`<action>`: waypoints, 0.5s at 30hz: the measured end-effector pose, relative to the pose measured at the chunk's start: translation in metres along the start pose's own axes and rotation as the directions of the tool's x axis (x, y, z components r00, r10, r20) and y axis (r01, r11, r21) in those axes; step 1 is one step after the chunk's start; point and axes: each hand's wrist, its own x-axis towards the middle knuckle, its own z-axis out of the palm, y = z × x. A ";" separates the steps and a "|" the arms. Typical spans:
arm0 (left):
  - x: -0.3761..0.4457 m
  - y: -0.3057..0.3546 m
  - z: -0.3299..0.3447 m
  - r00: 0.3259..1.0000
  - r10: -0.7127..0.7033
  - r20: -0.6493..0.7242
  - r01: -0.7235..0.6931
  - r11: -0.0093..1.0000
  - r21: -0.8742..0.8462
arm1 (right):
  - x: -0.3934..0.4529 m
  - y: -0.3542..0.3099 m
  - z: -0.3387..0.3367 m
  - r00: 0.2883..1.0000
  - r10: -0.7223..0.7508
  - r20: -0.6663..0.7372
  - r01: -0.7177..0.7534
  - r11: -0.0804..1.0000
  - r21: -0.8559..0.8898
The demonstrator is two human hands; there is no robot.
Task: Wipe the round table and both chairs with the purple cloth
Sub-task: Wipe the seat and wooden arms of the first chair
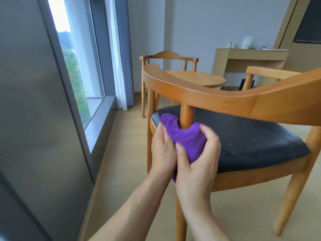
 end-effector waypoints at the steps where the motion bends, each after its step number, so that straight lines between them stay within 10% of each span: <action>1: -0.002 -0.003 -0.007 1.000 0.006 -0.017 -0.006 1.000 0.000 | -0.011 -0.006 0.003 0.999 -0.037 0.004 0.037 0.999 0.009; 8: 0.045 0.033 -0.079 0.969 0.022 -0.244 0.003 0.995 0.099 | 0.016 -0.048 0.073 0.989 0.119 0.085 -0.129 0.985 0.116; 15: 0.093 0.032 -0.118 0.955 -0.001 -0.298 0.122 0.912 0.391 | 0.049 -0.033 0.121 0.934 0.323 0.153 -0.303 0.943 -0.140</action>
